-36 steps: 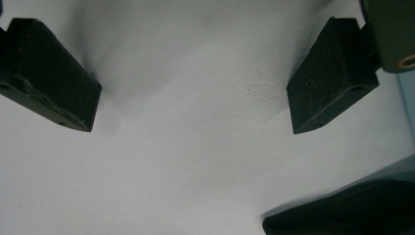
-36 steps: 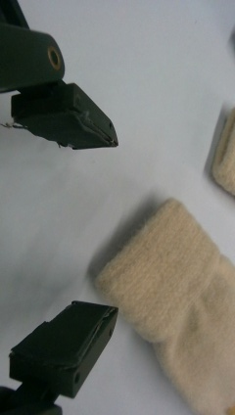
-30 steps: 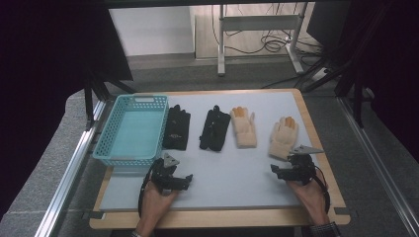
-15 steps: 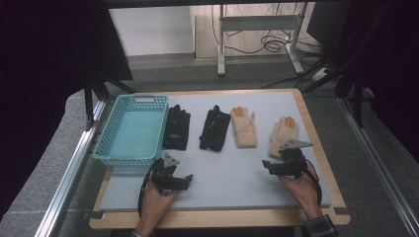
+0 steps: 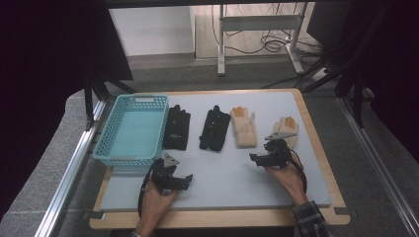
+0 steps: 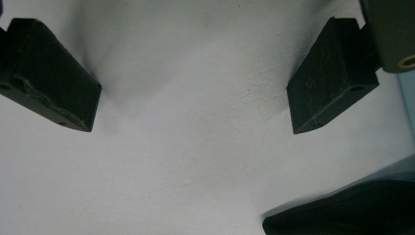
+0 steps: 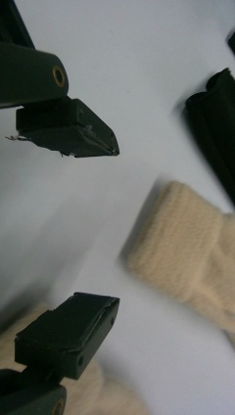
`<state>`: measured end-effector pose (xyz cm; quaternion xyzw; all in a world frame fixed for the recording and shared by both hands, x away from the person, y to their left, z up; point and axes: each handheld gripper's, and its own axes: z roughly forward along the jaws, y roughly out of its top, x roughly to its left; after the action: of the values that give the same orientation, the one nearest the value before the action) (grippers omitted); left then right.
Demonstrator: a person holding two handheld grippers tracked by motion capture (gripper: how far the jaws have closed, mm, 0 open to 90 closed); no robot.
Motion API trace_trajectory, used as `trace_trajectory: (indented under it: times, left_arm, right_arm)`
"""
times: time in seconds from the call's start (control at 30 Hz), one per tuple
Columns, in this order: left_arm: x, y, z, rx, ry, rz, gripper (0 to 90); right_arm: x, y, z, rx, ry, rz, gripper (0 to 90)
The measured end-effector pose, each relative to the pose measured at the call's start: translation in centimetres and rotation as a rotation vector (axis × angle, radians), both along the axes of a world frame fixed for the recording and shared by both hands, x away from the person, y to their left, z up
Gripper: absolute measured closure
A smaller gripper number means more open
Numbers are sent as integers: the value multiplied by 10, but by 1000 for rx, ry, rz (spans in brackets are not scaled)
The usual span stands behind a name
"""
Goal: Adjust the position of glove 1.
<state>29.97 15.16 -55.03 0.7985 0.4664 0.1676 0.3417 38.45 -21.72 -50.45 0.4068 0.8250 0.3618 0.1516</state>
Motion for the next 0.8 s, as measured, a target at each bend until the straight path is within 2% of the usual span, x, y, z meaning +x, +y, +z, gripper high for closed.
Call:
trace_trajectory:
  times: [0.27,0.43,0.53,0.67,0.8]
  left_arm:
    - [0,0,0,-4,-1,3,60]
    - [0,0,0,-2,-1,2,60]
    - [0,0,0,1,1,-1,60]
    - [0,0,0,1,1,-1,60]
    - [0,0,0,-2,0,1,60]
  right_arm:
    - [12,13,4,40,-13,12,278]
    - [22,25,7,56,-35,28,333]
    - [29,33,7,46,-29,37,372]
    - [43,48,11,40,-28,56,480]
    - [55,61,13,33,-14,74,517]
